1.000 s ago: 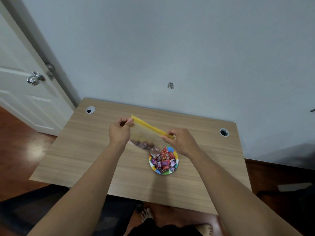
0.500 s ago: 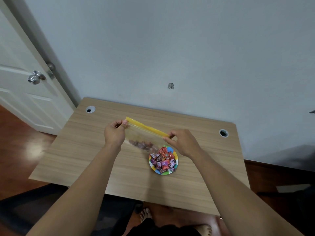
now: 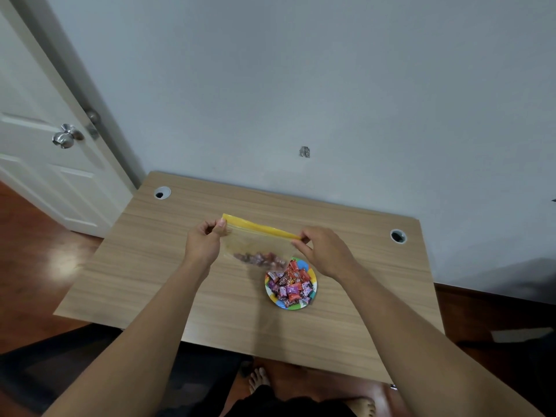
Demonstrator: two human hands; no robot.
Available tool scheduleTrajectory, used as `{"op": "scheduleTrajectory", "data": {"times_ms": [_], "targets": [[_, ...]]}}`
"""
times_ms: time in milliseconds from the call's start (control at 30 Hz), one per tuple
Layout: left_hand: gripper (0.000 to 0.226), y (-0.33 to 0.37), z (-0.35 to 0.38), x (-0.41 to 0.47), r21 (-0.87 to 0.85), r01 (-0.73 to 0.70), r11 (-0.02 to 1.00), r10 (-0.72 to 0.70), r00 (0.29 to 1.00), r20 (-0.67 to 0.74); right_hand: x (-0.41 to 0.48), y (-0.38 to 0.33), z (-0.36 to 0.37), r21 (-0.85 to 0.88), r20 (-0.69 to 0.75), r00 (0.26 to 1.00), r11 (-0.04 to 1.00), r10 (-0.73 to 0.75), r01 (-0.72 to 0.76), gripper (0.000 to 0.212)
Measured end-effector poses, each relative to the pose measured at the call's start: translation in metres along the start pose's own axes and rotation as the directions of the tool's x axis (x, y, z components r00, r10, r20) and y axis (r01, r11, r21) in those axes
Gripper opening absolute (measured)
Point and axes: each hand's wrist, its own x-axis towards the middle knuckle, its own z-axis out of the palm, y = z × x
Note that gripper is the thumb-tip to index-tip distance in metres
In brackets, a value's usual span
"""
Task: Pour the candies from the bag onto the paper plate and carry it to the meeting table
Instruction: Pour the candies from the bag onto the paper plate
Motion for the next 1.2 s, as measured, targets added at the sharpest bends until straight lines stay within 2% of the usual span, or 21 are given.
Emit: {"op": "scheduleTrajectory", "data": {"times_ms": [133,300,500,733,967,1033,1100,1133,1200], "targets": [[0.019,-0.005,-0.011,0.000,0.017,0.007,1.000,-0.009,0.996,0.086,-0.002,0.002,0.003,0.156,-0.044,0.999,0.988,0.002,0.005,0.022],[0.021,0.003,-0.013,-0.005,-0.013,0.015,1.000,-0.013,0.993,0.117,-0.002,-0.005,0.001,0.314,-0.058,0.996,0.948,0.063,-0.042,0.015],[0.022,0.008,-0.012,-0.007,-0.047,0.024,0.999,-0.018,0.991,0.133,0.000,-0.009,0.001,0.314,0.017,0.999,0.948,0.041,-0.044,0.017],[0.018,0.008,-0.006,-0.006,-0.184,0.108,0.977,-0.084,0.987,0.136,-0.001,-0.008,0.003,0.432,0.034,0.994,0.896,0.099,-0.105,0.026],[0.018,0.005,-0.008,-0.007,-0.140,0.104,0.985,-0.077,0.980,0.186,-0.001,-0.011,0.005,0.388,0.019,0.999,0.920,0.049,-0.053,0.019],[0.017,0.003,-0.006,-0.008,-0.070,0.051,0.996,-0.040,0.989,0.146,0.000,-0.012,0.005,0.331,0.006,1.000,0.943,0.031,-0.031,0.022],[0.032,0.004,-0.005,-0.010,0.066,-0.130,0.989,0.126,0.990,0.071,0.000,-0.012,0.006,0.286,-0.008,1.000,0.958,0.002,0.001,0.024],[0.037,0.006,-0.004,-0.011,0.153,-0.273,0.950,0.264,0.962,0.075,0.000,-0.012,0.007,0.269,-0.010,1.000,0.963,-0.020,0.022,0.025],[0.041,0.011,-0.002,-0.012,0.332,-0.579,0.744,0.528,0.815,0.238,0.000,-0.013,0.010,0.239,-0.014,0.998,0.969,-0.063,0.065,0.025]]}}
